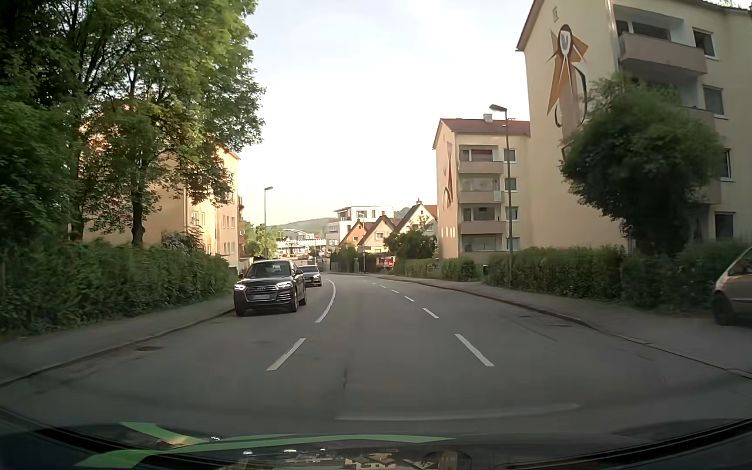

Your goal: Follow the waypoints while adhering to traffic rules and regulations

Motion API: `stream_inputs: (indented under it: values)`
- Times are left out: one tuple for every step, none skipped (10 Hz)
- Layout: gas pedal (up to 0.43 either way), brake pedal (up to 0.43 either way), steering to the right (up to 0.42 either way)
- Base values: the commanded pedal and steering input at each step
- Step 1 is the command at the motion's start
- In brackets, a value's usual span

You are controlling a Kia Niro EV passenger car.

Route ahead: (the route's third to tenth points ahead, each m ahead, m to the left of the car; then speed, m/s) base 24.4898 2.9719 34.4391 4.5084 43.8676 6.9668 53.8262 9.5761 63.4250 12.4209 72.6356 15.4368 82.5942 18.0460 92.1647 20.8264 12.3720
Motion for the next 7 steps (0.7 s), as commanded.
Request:
stream_inputs:
  values:
    - [0.0,0.0,-0.029]
    - [0.0,0.0,-0.03]
    - [0.0,0.0,-0.031]
    - [0.0,0.0,-0.032]
    - [0.0,0.0,-0.031]
    - [0.0,0.018,-0.032]
    - [0.0,0.03,-0.031]
